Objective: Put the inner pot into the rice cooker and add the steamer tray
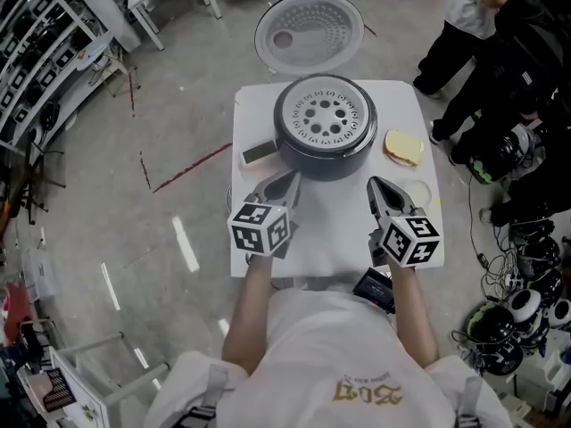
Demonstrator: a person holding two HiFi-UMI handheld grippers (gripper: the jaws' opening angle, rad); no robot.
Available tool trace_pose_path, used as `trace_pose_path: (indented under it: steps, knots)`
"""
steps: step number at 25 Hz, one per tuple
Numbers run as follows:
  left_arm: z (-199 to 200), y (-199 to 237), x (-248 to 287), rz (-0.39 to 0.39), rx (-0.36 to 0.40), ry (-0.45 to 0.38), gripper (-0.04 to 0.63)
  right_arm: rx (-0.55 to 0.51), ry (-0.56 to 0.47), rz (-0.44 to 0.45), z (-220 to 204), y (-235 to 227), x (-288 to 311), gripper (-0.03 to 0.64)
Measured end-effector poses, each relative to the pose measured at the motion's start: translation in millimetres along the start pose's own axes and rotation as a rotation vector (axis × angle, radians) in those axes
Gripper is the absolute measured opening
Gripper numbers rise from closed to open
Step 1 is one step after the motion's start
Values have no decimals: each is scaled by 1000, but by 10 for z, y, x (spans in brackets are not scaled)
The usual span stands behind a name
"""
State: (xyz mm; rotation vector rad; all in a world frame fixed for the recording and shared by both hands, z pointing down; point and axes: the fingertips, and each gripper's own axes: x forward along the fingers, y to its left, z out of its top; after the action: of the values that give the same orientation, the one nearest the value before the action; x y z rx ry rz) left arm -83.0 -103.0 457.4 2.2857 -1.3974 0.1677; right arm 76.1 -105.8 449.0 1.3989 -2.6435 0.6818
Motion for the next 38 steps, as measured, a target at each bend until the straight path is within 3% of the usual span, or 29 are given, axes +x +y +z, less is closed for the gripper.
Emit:
trace_pose_path:
  steps: [20,38]
  knots:
    - [-76,-96,-87,-23,-27,-1,17,-23,27,-14,-144,21,-110,11]
    - [25,105,-126,-21,-47,-15,17,-18,37,1,-96,142,50,11]
